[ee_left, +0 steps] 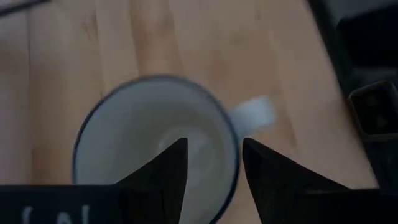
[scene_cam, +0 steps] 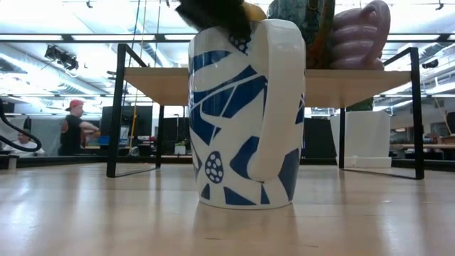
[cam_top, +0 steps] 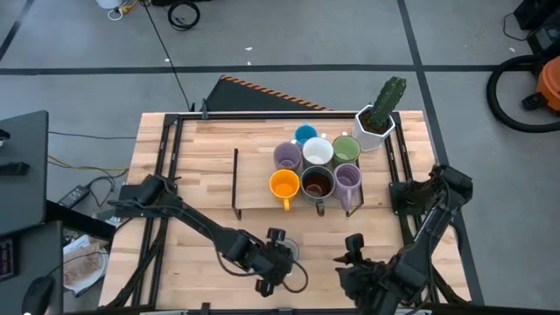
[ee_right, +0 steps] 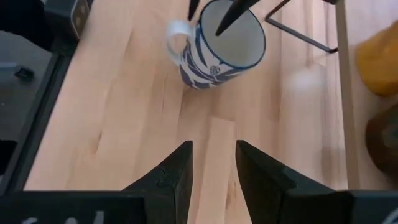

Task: Place coffee mugs
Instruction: Put the patterned blue mug on the shelf

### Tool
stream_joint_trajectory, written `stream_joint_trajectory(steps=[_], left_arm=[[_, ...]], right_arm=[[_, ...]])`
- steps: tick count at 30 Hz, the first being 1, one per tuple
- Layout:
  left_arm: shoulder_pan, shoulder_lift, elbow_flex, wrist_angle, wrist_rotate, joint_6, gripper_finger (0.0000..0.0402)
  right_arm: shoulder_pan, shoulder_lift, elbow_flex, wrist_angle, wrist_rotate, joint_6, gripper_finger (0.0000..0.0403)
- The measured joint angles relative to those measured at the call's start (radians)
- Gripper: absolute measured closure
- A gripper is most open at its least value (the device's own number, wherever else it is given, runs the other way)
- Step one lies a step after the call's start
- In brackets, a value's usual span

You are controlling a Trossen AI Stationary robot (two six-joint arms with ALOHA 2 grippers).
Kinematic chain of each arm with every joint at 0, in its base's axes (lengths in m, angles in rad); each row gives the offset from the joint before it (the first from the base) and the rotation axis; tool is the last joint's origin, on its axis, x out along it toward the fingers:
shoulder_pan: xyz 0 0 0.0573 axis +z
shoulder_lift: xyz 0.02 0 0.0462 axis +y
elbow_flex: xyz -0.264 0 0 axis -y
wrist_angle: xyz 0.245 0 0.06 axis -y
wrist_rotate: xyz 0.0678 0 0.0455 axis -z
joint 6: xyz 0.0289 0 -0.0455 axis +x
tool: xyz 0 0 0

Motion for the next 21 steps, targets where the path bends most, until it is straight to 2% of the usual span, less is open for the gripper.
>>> stream_joint_trajectory(steps=[5, 12, 17, 21], left_arm=[[0.007, 0.046, 0.111, -0.125, 0.013, 0.014, 0.0242], [0.007, 0.052, 0.117, -0.165, 0.027, 0.029, 0.0259], [0.006, 0.052, 0.117, -0.171, 0.024, 0.133, 0.0279], [0.004, 0.052, 0.117, -0.174, 0.018, 0.157, 0.0305]], right_arm=[[0.009, -0.043, -0.056, 0.028, 0.026, 0.042, 0.0276], [0.02, -0.067, -0.113, 0.091, 0.029, 0.059, 0.0276], [0.021, -0.067, -0.124, 0.089, 0.051, 0.101, 0.0276], [0.021, -0.068, -0.124, 0.09, 0.054, 0.108, 0.0276]])
